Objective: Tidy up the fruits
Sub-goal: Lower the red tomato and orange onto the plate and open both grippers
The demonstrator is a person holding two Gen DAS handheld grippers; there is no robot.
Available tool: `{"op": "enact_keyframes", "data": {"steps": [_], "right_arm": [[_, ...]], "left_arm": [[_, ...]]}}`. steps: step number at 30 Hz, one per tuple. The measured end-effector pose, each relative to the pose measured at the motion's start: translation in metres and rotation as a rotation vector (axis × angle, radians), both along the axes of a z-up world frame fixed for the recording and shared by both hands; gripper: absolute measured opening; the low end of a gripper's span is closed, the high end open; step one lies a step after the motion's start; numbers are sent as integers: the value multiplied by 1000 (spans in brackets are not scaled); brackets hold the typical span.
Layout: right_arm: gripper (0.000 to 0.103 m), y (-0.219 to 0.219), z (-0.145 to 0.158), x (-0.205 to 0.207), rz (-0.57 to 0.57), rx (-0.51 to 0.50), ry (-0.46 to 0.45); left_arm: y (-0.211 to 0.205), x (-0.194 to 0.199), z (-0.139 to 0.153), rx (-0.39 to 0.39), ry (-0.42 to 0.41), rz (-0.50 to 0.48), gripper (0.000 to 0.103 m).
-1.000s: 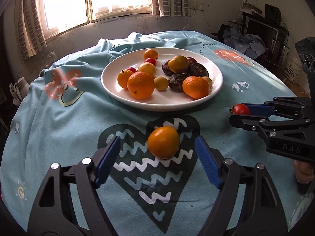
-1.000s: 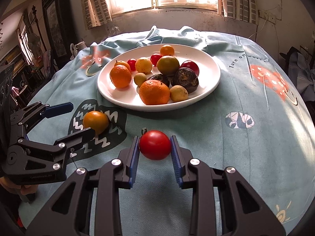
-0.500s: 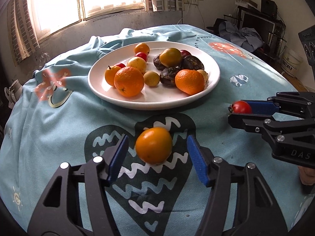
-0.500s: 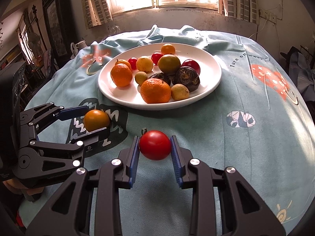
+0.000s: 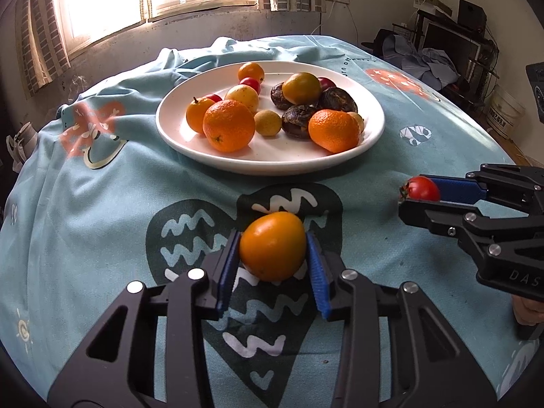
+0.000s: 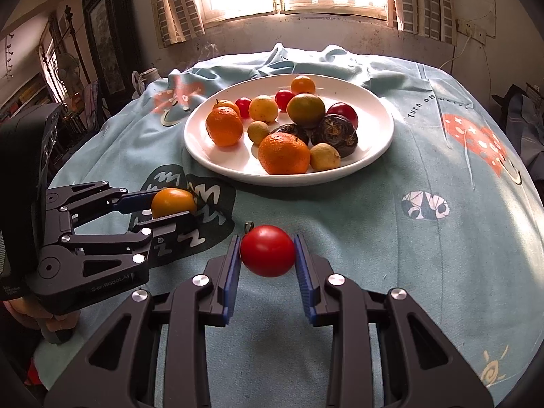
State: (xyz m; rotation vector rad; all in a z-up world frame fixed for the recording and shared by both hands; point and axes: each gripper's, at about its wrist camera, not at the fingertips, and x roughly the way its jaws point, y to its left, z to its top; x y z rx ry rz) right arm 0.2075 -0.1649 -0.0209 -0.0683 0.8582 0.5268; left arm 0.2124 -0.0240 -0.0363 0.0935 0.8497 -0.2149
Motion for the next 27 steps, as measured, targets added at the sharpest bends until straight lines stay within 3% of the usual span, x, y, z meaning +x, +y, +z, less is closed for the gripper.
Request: {"op": "enact_keyframes", "data": {"steps": [5,9,15,22,27], "right_arm": [[32,1,13,-14,58,99,-16],[32,-3,37,-15,38,160,-105],[32,-16,64,22,-61,220,-175],[31,-17,55,92,-122,234,-149],[31,-9,37,114,-111,211,-112]], "left_arm": [[2,-12,20,-65,-30,-16,39],[10,-7,48,-133,-71,-14,39],[13,38,79,-116,-126,37,39],[3,113,71,-73,-94,105,39],[2,142,52,-46,-61,124,39]]}}
